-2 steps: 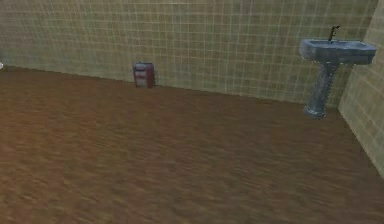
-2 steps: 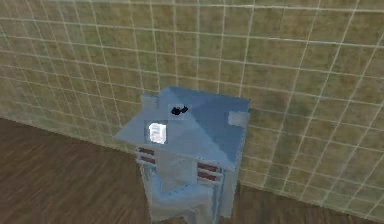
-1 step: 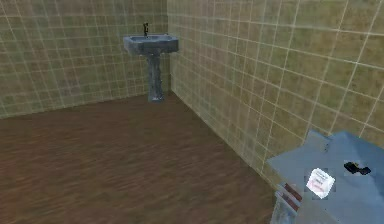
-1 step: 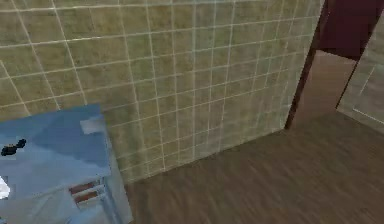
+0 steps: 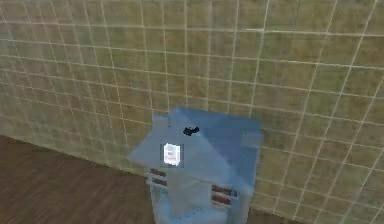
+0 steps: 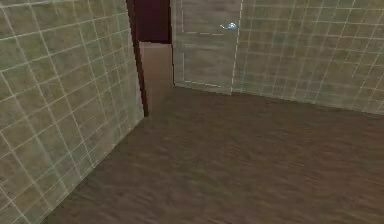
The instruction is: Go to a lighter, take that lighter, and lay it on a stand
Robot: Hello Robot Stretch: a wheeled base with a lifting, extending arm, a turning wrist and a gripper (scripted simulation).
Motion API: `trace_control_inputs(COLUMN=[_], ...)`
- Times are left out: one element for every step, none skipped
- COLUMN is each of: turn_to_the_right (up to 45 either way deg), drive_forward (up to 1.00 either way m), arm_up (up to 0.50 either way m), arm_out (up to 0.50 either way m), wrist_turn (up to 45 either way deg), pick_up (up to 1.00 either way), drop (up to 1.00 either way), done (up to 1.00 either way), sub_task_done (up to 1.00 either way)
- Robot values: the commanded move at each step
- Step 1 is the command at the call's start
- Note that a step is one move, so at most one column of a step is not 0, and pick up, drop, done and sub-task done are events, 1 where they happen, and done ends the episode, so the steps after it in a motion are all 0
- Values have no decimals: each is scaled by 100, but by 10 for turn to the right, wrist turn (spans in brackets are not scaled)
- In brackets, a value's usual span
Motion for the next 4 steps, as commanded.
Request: trace_control_inputs(turn_to_the_right=[420,0,-150,0], drive_forward=[0,55,0,30], arm_up=[0,0,0,0], arm_out=[0,0,0,0], wrist_turn=[0,0,0,0], pick_up=[0,0,0,0], drop=[0,0,0,0], done=[0,0,0,0], sub_task_done=[0,0,0,0])
